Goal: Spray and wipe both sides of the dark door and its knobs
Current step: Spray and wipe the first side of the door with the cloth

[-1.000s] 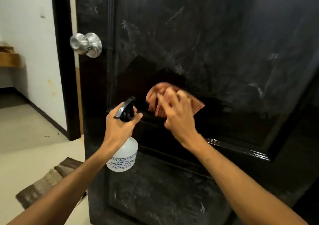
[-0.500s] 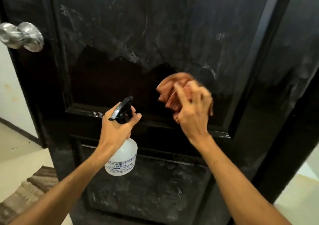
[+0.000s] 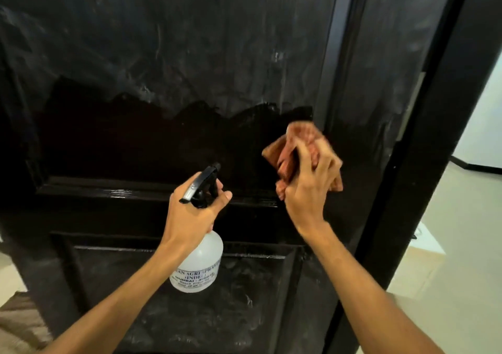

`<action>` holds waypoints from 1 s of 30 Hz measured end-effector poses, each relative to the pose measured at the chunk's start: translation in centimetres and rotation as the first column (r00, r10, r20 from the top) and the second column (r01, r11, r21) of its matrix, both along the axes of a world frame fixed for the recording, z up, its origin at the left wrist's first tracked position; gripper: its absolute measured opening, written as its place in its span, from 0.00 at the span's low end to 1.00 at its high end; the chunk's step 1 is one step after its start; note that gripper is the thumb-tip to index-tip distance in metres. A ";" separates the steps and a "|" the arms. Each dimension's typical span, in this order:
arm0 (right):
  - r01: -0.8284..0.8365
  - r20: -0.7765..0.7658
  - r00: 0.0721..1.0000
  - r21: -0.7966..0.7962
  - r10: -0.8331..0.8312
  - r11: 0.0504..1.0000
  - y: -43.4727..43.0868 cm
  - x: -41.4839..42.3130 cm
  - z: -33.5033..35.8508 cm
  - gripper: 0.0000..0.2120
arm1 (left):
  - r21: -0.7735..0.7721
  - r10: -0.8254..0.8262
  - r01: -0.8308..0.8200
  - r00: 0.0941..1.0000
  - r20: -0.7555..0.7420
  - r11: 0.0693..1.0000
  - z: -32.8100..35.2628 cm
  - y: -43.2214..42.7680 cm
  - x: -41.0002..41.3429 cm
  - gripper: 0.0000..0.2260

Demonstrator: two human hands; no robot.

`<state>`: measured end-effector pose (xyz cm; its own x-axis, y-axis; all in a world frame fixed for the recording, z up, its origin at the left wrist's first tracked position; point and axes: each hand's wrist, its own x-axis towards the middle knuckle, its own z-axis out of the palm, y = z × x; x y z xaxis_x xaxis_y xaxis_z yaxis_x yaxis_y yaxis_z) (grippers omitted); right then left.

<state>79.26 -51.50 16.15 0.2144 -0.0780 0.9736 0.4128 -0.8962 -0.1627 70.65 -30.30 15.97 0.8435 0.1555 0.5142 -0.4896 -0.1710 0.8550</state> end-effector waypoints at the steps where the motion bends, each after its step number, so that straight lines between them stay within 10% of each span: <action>1: 0.016 -0.051 0.998 -0.126 -0.023 0.992 -0.7 -0.6 -2.4 0.35 | 0.005 -0.015 0.016 1.000 -0.003 1.000 0.0 -0.7 -0.2 0.05; 4: 0.059 -0.070 0.994 -0.274 -0.081 0.960 -4.0 -0.5 -1.4 0.44 | 0.011 -0.068 0.068 0.997 0.022 0.998 1.4 -3.0 0.1 0.05; 8: 0.092 0.052 0.995 -0.053 -0.089 0.994 -3.5 0.6 7.5 0.36 | -0.002 -0.113 0.113 0.993 0.025 0.994 2.0 -5.4 0.5 0.05; 16: 0.115 -0.035 0.989 -0.450 -0.146 0.885 -7.6 -0.6 -4.9 0.41 | 0.009 -0.167 0.167 0.986 0.000 0.986 1.1 -8.8 -0.1 0.05; 21: 0.114 0.147 0.979 0.185 -0.142 0.976 -11.5 1.5 9.7 0.24 | 0.011 -0.212 0.212 0.977 -0.001 0.977 1.6 -10.6 0.4 0.05; 27: 0.115 -0.068 0.989 -0.224 -0.133 0.968 -14.3 -0.6 -7.2 0.28 | 0.026 -0.251 0.251 0.968 -0.020 0.968 0.8 -12.7 0.1 0.05; 30: 0.099 0.018 0.995 -0.273 -0.097 0.957 -16.0 0.5 -2.2 0.23 | 0.036 -0.247 0.247 0.969 -0.015 0.968 1.0 -13.1 0.4 0.05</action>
